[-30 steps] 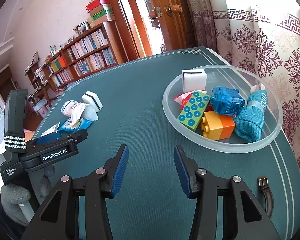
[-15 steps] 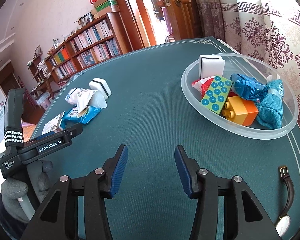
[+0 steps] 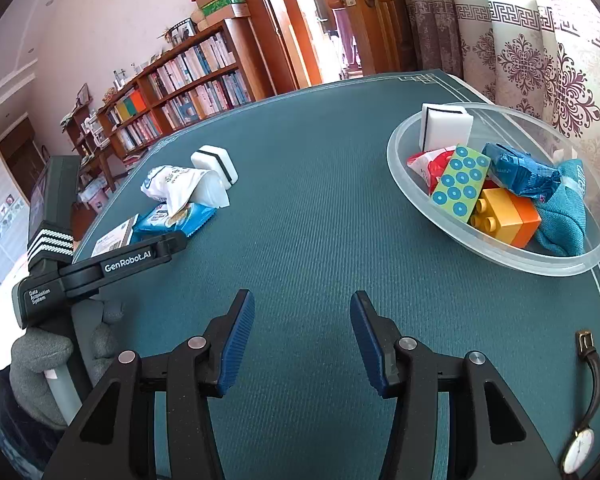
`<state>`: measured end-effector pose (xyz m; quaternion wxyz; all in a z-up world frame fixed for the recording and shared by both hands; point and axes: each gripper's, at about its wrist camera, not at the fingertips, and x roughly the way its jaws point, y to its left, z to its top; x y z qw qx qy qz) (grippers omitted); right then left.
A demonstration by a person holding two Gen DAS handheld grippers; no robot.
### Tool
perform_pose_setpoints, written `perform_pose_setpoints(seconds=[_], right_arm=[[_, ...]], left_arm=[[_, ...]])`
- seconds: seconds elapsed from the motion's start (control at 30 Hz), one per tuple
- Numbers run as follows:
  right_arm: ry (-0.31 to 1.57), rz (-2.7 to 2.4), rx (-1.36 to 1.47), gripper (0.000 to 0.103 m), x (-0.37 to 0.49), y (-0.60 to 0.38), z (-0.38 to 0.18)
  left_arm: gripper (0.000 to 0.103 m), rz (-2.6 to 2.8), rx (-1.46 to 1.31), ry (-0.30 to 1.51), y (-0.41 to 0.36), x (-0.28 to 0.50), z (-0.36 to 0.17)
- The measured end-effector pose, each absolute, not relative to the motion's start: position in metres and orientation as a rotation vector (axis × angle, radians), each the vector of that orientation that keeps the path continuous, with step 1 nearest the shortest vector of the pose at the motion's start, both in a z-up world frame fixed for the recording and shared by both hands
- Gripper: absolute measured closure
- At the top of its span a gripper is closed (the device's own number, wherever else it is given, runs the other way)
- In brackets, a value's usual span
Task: Organize objects
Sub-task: 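Pull both grippers back from the bowl toward the remaining items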
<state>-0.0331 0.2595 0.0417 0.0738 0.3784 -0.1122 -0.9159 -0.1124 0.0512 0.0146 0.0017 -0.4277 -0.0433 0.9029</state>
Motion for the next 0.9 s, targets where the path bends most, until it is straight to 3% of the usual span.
perform_pose_setpoints(seconds=[0.5, 0.9], right_arm=[[-0.352, -2.725, 1.141, 0.051, -0.035, 0.261, 0.039], [-0.349, -2.719, 1.14, 0.051, -0.033, 0.258, 0.039]], left_arm=[[0.001, 2.92, -1.426, -0.148, 0.057, -0.149, 0.006], [0.0, 2.927, -1.45, -0.113, 0.036, -0.128, 0.005]])
